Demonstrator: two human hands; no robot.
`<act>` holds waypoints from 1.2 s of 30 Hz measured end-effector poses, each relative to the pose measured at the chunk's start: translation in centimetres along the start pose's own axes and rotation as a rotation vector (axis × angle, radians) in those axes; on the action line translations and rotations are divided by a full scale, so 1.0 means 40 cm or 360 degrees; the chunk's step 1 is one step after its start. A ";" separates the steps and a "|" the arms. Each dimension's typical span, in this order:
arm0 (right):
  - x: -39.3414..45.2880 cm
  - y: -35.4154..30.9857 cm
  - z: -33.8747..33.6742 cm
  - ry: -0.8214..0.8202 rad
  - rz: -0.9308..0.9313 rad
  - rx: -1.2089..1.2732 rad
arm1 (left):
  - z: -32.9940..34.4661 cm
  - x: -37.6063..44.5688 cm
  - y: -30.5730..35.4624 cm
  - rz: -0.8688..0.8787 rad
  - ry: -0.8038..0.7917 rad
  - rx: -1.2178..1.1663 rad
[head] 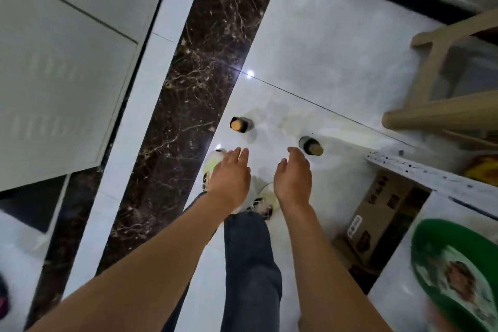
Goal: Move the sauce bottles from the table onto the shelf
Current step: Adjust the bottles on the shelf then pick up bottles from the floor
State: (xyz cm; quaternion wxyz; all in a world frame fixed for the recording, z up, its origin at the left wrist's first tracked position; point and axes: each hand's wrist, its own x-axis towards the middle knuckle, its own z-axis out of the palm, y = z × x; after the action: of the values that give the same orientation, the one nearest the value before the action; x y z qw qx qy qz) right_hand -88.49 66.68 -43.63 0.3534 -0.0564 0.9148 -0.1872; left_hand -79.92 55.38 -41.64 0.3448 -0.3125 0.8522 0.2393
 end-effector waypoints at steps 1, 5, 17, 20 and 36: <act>0.033 0.021 0.025 -0.0004 0.0028 -0.0025 | 0.018 0.035 -0.010 -0.0017 -0.0013 -0.0019; 0.163 0.131 0.148 0.0068 0.0114 -0.0453 | 0.096 0.211 -0.066 -0.0219 0.0038 -0.0216; 0.405 0.301 0.275 0.0336 0.0506 -0.0190 | 0.172 0.498 -0.154 -0.0419 0.0306 -0.0559; 0.387 0.277 0.288 0.0326 0.0427 -0.0066 | 0.164 0.523 -0.146 -0.0417 0.0416 -0.0538; -0.037 0.002 0.118 0.0390 0.0390 0.0593 | -0.096 0.122 -0.113 0.0060 0.0332 -0.0240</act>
State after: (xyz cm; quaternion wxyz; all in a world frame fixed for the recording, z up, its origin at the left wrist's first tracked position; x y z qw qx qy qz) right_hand -84.23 65.68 -45.95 0.2642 0.1440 0.9006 -0.3138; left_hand -81.21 48.06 -43.62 0.2252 -0.3445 0.8688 0.2753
